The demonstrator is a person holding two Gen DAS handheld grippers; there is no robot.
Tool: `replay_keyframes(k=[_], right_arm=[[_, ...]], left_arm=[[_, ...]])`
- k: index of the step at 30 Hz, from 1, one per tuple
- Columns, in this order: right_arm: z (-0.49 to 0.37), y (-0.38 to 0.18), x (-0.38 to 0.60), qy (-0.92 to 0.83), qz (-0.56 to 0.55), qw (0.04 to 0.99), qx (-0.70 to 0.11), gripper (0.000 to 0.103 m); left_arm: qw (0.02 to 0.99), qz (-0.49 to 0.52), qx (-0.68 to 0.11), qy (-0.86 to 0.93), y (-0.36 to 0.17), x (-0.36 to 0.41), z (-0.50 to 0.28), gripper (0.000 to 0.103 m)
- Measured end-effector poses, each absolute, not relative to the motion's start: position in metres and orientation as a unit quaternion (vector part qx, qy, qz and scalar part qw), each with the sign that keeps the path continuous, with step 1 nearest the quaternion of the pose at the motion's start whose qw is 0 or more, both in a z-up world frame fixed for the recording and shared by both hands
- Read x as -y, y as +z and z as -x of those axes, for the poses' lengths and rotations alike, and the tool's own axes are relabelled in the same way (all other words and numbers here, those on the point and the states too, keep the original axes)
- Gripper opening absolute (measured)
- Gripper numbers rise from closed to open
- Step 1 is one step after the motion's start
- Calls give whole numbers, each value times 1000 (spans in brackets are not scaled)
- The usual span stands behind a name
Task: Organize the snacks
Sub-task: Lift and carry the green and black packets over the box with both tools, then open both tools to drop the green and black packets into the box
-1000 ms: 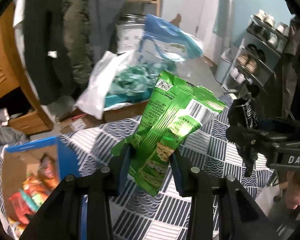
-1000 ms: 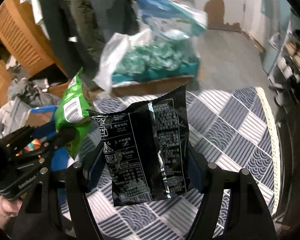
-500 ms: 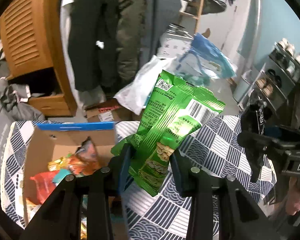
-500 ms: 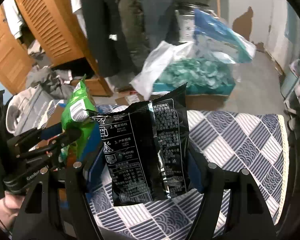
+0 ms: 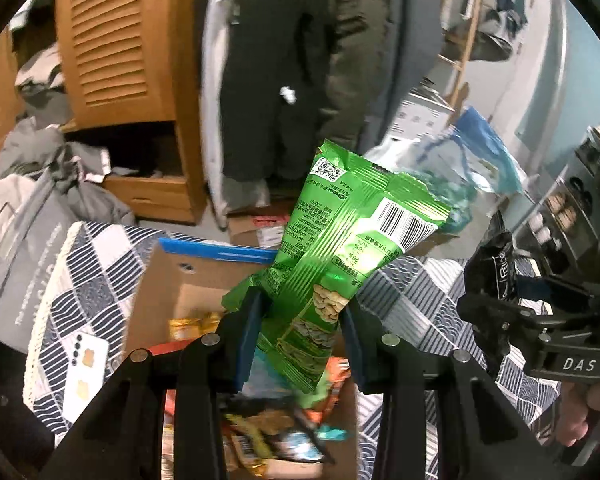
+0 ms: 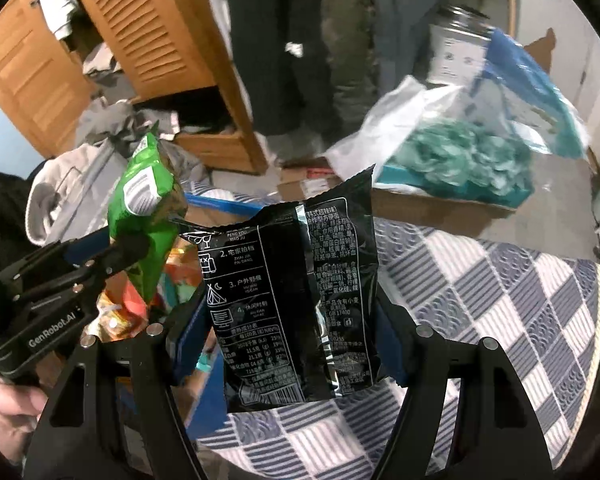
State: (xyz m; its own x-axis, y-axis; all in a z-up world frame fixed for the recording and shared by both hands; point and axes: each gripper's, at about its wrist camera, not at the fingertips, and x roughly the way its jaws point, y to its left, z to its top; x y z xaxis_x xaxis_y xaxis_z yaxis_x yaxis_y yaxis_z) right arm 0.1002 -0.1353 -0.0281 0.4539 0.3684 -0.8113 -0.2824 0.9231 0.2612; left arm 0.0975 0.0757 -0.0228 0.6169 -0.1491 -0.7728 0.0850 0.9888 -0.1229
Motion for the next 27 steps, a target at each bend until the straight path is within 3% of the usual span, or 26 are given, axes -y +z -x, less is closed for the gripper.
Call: replay_keyframes(k=[19, 25, 27], right_arm=[[-145, -74, 19, 250, 3, 813, -526, 72], [-150, -80, 6, 255, 13, 806, -534, 73], [-150, -81, 7, 253, 11, 808, -532, 75]], left_arm=[[853, 133, -504, 5, -89, -173, -120, 39], [855, 93, -508, 46, -90, -168, -118, 40], [857, 83, -506, 48, -87, -168, -116, 48]])
